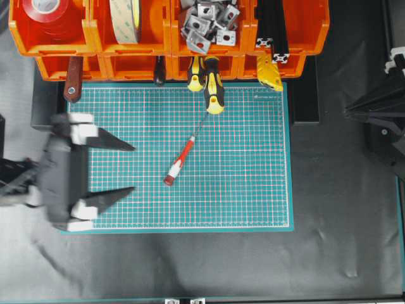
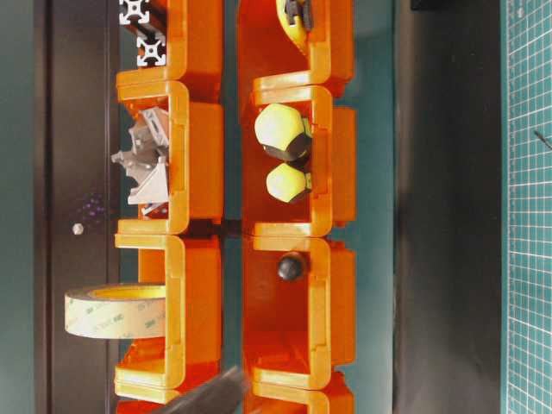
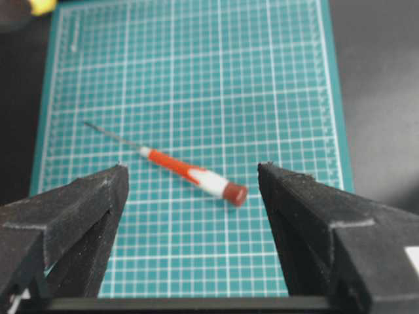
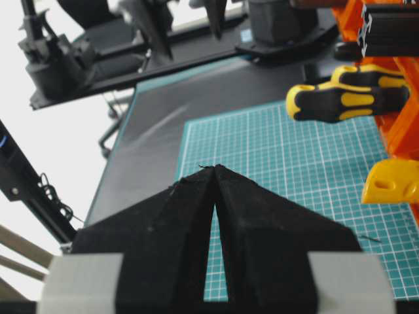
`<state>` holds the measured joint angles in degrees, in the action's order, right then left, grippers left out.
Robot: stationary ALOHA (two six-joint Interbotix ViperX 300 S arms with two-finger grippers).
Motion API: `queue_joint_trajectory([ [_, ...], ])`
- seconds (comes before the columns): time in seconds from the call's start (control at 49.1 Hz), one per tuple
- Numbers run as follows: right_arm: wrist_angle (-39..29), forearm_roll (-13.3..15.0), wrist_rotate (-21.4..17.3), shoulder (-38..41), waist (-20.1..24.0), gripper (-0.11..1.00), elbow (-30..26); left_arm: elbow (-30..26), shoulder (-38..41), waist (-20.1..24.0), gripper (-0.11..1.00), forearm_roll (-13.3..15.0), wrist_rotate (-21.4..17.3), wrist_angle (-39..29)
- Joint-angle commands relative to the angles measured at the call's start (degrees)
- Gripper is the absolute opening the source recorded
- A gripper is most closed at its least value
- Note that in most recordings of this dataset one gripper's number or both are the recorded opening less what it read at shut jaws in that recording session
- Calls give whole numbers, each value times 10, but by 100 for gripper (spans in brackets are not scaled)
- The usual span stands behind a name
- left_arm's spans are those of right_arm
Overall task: Pick red screwdriver from container rack with left arm.
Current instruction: 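Open the left gripper and withdraw it to the left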
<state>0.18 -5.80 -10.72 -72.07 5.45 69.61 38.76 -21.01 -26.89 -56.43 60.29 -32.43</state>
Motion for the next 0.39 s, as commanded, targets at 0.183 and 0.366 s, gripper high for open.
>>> queue_joint_trajectory([
  [0.183,4,-1,1,6,-1,0,-19,43,-116,-1,77,-3,19,19],
  [0.366,4,-1,1,6,-1,0,-19,68,-178,-1,77,-3,26,23],
])
